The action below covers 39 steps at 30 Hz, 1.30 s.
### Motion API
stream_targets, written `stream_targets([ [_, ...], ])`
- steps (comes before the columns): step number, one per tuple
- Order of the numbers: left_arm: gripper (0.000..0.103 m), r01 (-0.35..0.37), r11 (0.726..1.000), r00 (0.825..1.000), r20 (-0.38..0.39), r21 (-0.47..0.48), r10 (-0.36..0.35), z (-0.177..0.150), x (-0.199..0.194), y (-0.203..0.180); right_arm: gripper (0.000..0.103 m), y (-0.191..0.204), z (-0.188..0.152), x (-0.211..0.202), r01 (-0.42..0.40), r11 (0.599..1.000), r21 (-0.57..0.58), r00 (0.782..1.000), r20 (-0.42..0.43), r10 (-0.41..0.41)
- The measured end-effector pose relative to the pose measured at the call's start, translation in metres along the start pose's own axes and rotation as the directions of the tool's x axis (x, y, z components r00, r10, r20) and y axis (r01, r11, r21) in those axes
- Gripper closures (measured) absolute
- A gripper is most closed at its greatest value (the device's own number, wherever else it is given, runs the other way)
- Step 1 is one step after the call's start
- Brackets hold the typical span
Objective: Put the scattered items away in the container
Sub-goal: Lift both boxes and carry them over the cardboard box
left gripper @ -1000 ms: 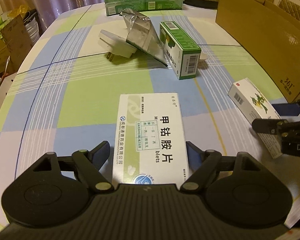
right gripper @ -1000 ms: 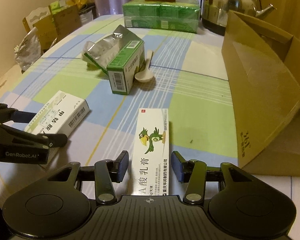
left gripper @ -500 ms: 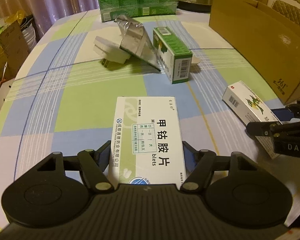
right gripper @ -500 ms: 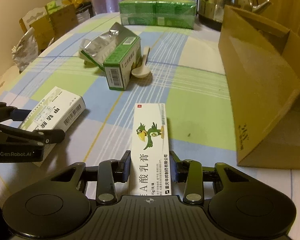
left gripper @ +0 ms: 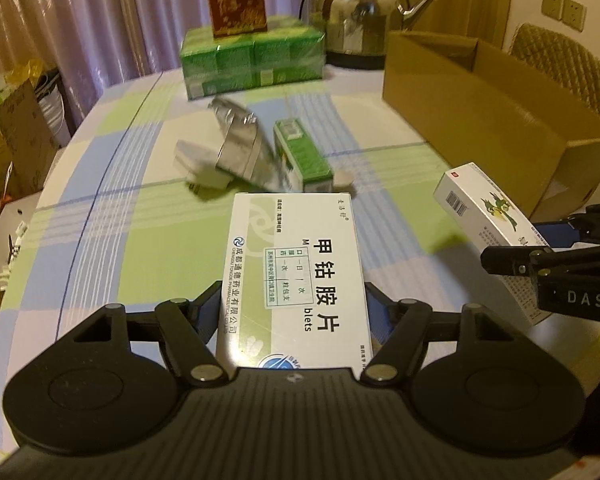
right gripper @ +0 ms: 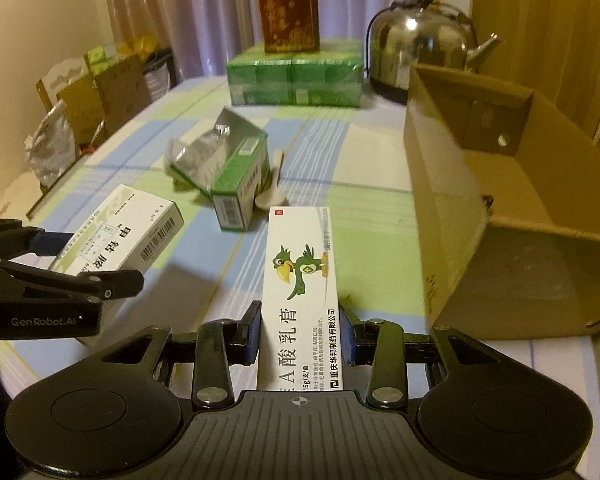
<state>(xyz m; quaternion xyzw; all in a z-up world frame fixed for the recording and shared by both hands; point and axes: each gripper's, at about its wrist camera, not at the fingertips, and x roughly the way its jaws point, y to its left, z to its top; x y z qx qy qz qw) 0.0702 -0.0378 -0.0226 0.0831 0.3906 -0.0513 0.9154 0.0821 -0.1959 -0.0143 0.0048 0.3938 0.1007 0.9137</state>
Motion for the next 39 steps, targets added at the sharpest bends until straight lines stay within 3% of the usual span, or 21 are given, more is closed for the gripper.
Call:
stream_targets([
  [8, 0.036, 0.018, 1.000, 0.999, 0.049, 0.022, -0.019, 0.011, -0.022, -0.015, 0.068, -0.003, 0.008, -0.030, 0.013, 1.000, 0.012, 0.998, 0.066, -0.014],
  [23, 0.036, 0.053, 0.998, 0.996, 0.072, 0.040, -0.056, 0.022, -0.035, -0.036, 0.068, -0.018, 0.012, -0.061, 0.051, 0.998, 0.039, 0.990, 0.130, -0.055],
  [39, 0.036, 0.111, 0.987, 0.987, 0.104, 0.118, -0.123, 0.062, -0.030, -0.086, 0.068, -0.070, 0.045, -0.083, 0.125, 0.990, 0.071, 0.966, 0.220, -0.138],
])
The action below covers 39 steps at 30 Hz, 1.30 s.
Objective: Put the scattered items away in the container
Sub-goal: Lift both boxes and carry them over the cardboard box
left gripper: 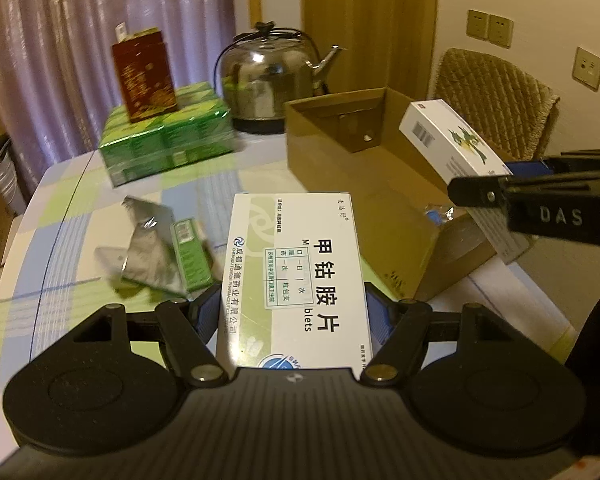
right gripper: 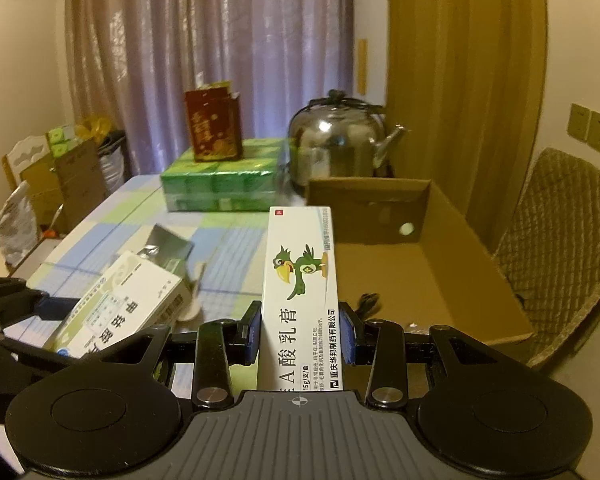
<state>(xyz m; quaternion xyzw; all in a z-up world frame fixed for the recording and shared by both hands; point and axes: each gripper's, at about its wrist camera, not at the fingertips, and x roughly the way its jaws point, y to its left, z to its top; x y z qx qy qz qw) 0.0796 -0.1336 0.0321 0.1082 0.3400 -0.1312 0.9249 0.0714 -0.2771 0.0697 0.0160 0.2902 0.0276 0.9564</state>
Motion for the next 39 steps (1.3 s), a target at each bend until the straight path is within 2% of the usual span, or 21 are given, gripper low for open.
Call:
stream_targets([
  [11, 0.036, 0.074, 0.997, 0.996, 0.042, 0.026, -0.075, 0.044, 0.023, -0.037, 0.068, -0.062, 0.022, 0.010, 0.075, 0.996, 0.047, 0.997, 0.026, -0.077],
  [17, 0.036, 0.126, 0.992, 0.990, 0.062, 0.025, -0.128, 0.073, 0.046, -0.060, 0.067, -0.100, 0.023, 0.025, 0.116, 0.990, 0.075, 0.993, -0.009, -0.115],
  [23, 0.036, 0.159, 0.987, 0.986, 0.051, 0.004, -0.159, 0.093, 0.075, -0.079, 0.067, -0.121, 0.016, 0.046, 0.114, 0.990, 0.087, 0.993, -0.054, -0.109],
  [29, 0.036, 0.162, 0.987, 0.986, 0.029, 0.001, -0.162, 0.101, 0.103, -0.091, 0.067, -0.133, 0.014, 0.068, 0.105, 0.990, 0.094, 0.992, -0.084, -0.097],
  [39, 0.036, 0.155, 0.987, 0.988, -0.008, -0.035, -0.155, 0.099, 0.130, -0.086, 0.067, -0.141, 0.012, 0.093, 0.096, 0.991, 0.092, 0.990, -0.113, -0.086],
])
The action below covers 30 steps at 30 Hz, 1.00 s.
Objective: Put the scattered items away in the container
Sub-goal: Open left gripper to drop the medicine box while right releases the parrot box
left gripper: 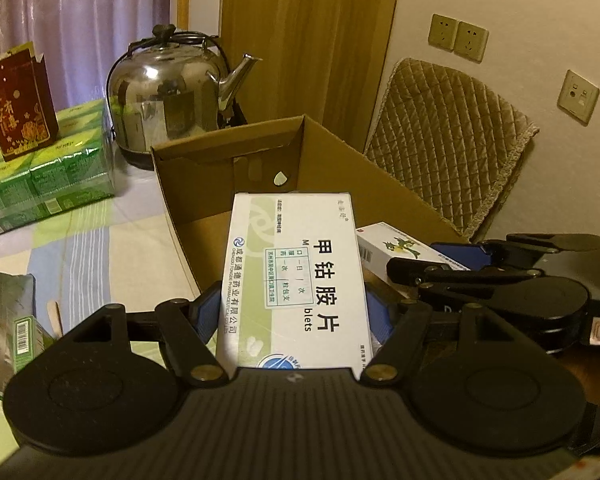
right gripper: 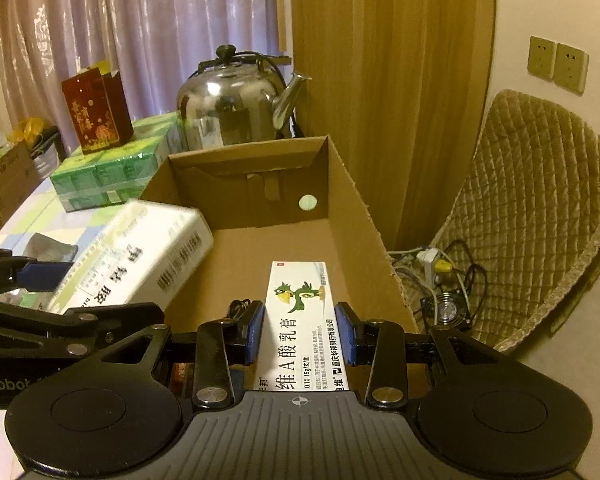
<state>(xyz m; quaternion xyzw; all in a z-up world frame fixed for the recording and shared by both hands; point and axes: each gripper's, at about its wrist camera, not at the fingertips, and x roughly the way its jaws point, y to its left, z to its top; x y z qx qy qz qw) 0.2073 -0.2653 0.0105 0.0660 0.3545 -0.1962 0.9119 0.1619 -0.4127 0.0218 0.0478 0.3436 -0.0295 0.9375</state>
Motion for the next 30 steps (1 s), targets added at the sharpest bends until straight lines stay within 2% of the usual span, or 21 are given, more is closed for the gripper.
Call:
stream_targets([
  [13, 0.036, 0.029, 0.999, 1.000, 0.004, -0.042, -0.029, 0.002, 0.008, 0.004, 0.067, -0.008, 0.002, 0.012, 0.010, 1.000, 0.023, 1.000, -0.014, -0.009],
  [30, 0.036, -0.022, 0.996, 0.999, 0.041, -0.082, 0.025, -0.014, -0.027, 0.027, 0.067, 0.006, 0.001, 0.011, -0.024, 0.999, 0.030, 1.000, -0.015, 0.025],
])
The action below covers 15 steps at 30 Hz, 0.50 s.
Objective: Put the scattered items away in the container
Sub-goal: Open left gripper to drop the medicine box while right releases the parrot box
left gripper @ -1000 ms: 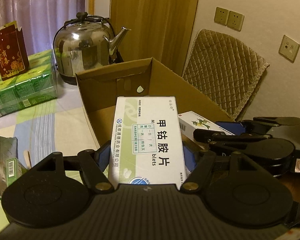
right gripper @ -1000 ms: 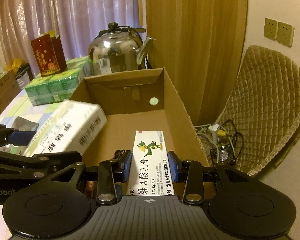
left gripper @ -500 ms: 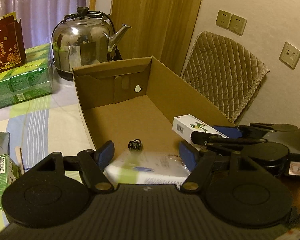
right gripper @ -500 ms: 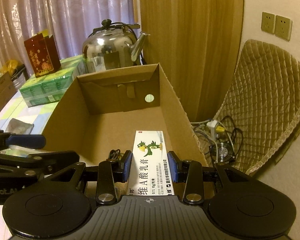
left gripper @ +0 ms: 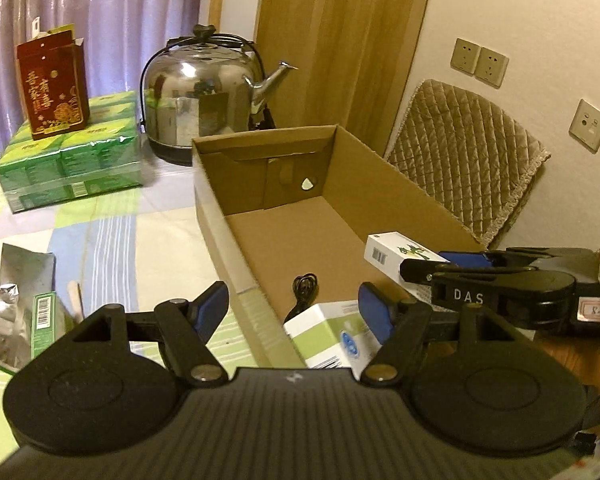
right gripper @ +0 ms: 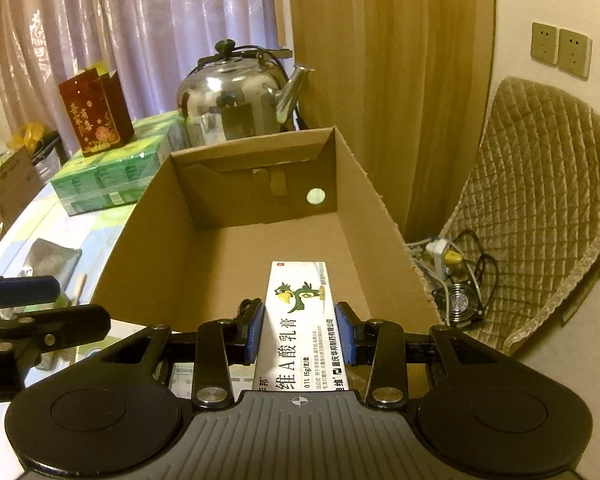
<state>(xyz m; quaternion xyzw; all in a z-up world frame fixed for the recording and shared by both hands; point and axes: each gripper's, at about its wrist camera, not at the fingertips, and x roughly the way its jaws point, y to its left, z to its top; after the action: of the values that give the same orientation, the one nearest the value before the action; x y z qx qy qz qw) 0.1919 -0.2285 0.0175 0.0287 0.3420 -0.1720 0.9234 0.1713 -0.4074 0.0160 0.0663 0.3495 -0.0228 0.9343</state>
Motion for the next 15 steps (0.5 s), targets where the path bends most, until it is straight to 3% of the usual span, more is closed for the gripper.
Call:
stream_targets([
  [15, 0.036, -0.019, 1.000, 1.000, -0.004, -0.014, 0.019, -0.013, -0.014, 0.013, 0.057, 0.008, 0.001, -0.015, -0.001, 1.000, 0.001, 0.999, 0.032, 0.001],
])
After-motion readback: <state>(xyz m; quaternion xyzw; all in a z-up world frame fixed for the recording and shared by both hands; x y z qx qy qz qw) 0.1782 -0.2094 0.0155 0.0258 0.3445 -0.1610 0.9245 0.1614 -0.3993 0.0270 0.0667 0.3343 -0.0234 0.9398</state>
